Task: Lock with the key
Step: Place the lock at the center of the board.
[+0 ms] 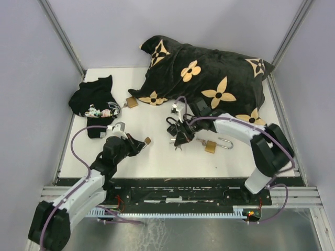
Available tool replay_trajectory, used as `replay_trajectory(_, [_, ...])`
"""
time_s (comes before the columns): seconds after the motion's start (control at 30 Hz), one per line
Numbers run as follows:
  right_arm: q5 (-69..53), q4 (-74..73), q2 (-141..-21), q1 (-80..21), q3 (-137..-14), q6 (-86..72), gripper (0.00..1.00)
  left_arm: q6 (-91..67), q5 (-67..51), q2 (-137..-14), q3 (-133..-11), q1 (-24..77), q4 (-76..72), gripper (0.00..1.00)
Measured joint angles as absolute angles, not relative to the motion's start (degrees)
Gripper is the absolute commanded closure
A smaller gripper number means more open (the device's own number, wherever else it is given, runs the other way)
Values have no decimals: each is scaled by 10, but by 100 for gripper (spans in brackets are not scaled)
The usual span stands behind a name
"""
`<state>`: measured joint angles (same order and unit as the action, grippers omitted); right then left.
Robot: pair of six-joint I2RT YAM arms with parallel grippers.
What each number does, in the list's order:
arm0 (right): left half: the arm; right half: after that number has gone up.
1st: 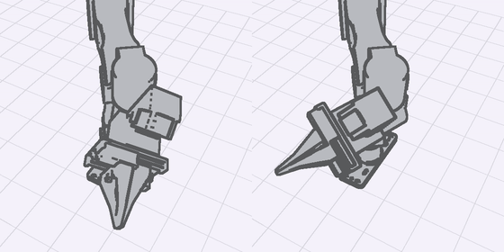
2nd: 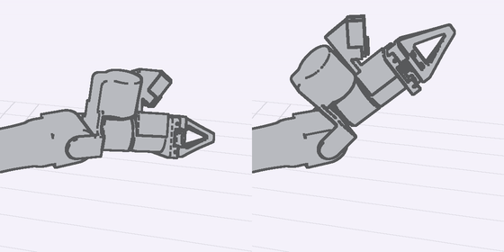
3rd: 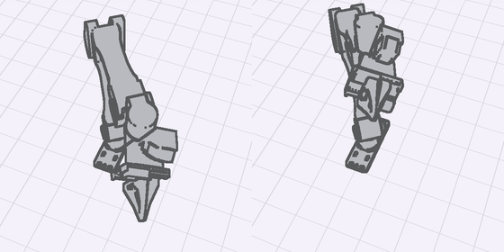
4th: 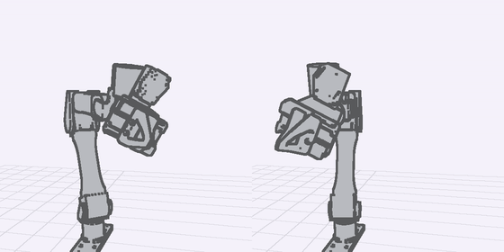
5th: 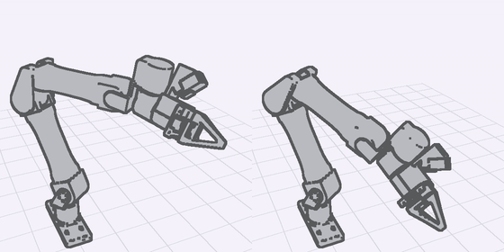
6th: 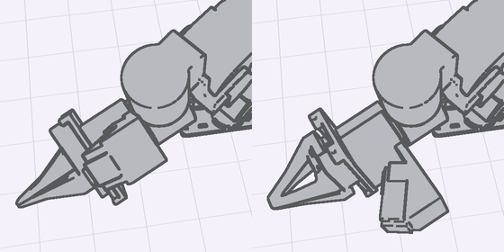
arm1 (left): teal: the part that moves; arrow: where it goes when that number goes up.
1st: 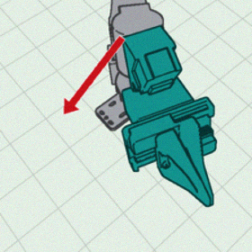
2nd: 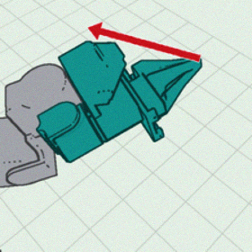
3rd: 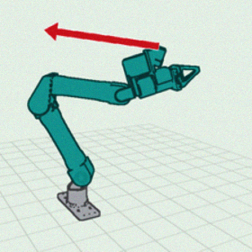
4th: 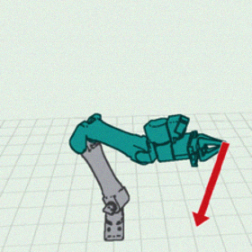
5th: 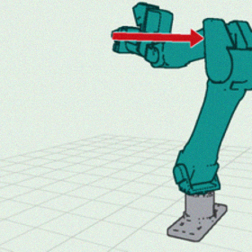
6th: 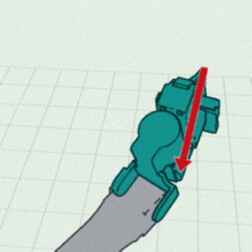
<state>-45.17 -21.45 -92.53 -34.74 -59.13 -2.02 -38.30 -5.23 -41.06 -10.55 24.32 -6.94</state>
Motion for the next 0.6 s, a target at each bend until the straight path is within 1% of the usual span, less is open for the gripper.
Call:
replay_trajectory(0.1, [-421,-203,-1001,-375,-661,-58,94,-418,-91,-460,-89,186,-101,94])
replay_trajectory(0.13, [-406,-189,-1046,-389,-710,-88,94,-427,-98,-477,-89,171,-111,94])
replay_trajectory(0.2, [-393,-174,-1081,-399,-747,-116,93,-448,-118,-519,-89,136,-139,94])
replay_trajectory(0.27, [-368,-155,-1130,-413,-796,-156,92,-460,-128,-539,-89,121,-151,90])
replay_trajectory(0.4, [-307,-142,-1210,-435,-875,-212,91,-484,-131,-548,-81,113,-162,88])
replay_trajectory(0.43, [-296,-141,-1225,-441,-890,-223,91,-487,-130,-544,-77,113,-162,83])
replay_trajectory(0.6, [-268,-142,-1286,-461,-956,-258,88,-502,-91,-478,-58,113,-120,47])
